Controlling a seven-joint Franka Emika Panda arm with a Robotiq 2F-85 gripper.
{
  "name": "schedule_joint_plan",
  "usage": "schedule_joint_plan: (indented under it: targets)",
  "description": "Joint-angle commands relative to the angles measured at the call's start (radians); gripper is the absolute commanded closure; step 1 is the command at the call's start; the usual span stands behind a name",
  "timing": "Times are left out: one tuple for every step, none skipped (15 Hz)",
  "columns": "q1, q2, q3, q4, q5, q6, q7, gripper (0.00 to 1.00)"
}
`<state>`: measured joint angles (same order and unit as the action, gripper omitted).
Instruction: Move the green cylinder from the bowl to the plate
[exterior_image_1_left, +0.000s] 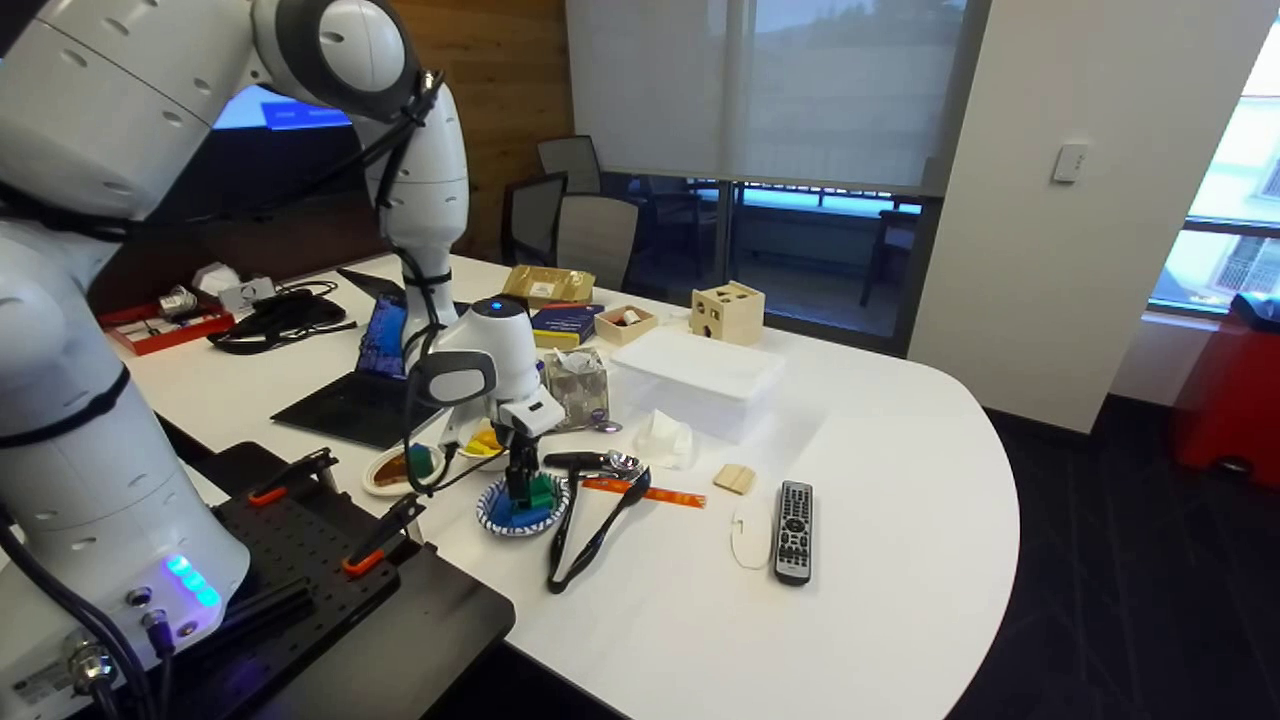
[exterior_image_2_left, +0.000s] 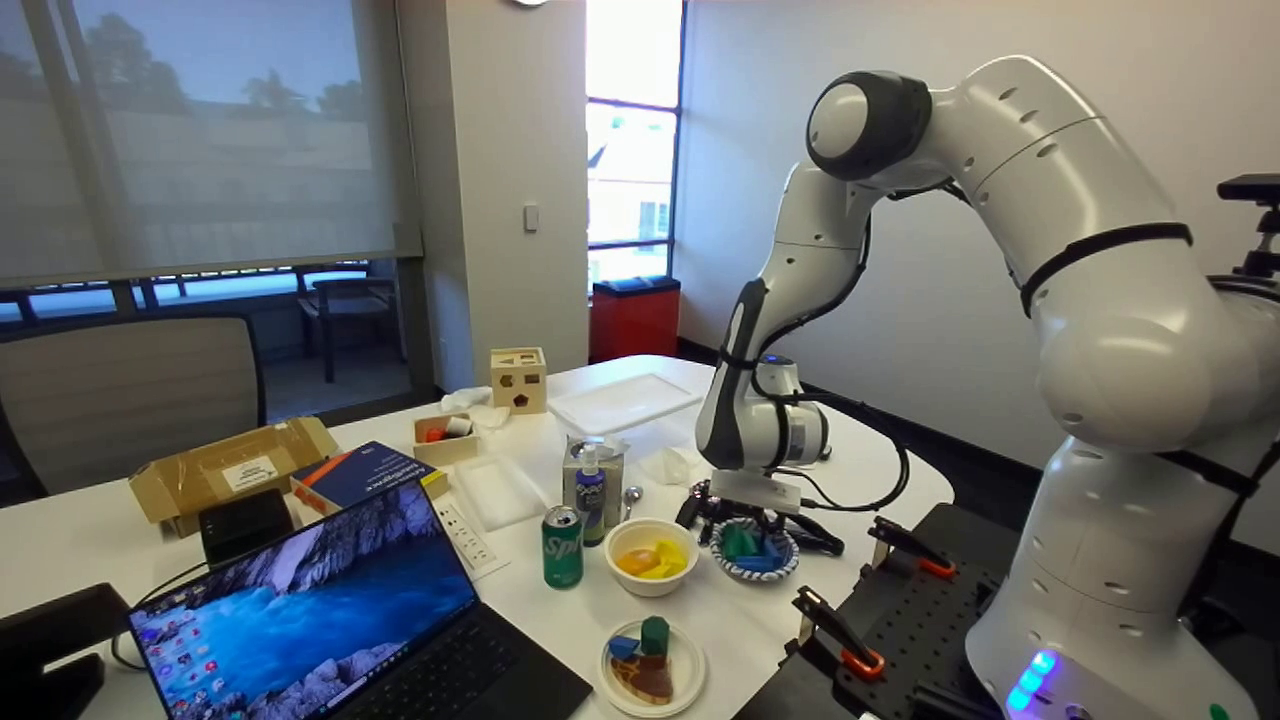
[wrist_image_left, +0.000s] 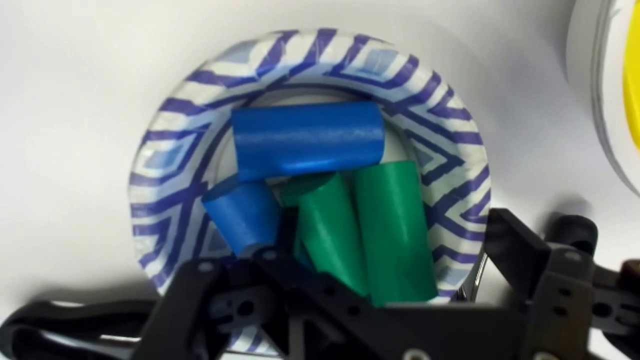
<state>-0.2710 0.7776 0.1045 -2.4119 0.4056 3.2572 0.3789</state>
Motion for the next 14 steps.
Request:
schedule_joint_plan:
  targets:
    - [0.002, -0.032, 0.006, -0.028, 0.009, 0.009, 0.017, 0.32]
    - [0.002, -0.031, 0.006, -0.026, 0.008, 0.008, 0.016, 0.39]
    - [0.006, -0.032, 0.005, -0.024, 0.008, 0.005, 0.017, 0.48]
    - [0.006, -0.031, 0.005, -0.022, 0.007, 0.005, 0.016, 0.55]
    - [0.007, -0.031, 0.006, -0.022, 0.006, 0.004, 0.015, 0.64]
    - [0.006, -0.035, 0.006, -0.022, 0.006, 0.004, 0.015, 0.69]
    - [0.006, -0.040, 0.007, -0.023, 0.005, 0.003, 0.014, 0.72]
    - [0.009, -0.041, 0.003, -0.023, 0.005, 0.002, 0.014, 0.77]
    - [0.009, -0.044, 0.003, -0.026, 0.006, 0.002, 0.015, 0.85]
    - [0.009, -0.044, 0.002, -0.027, 0.006, 0.002, 0.014, 0.92]
    - [0.009, -0.049, 0.001, -0.030, 0.006, 0.001, 0.014, 0.92]
    - [0.010, -0.054, 0.000, -0.034, 0.005, 0.000, 0.013, 0.92]
    - [0.011, -0.060, -0.002, -0.037, 0.005, -0.003, 0.012, 0.92]
    - [0.008, -0.075, 0.001, -0.045, 0.002, -0.008, 0.008, 0.92]
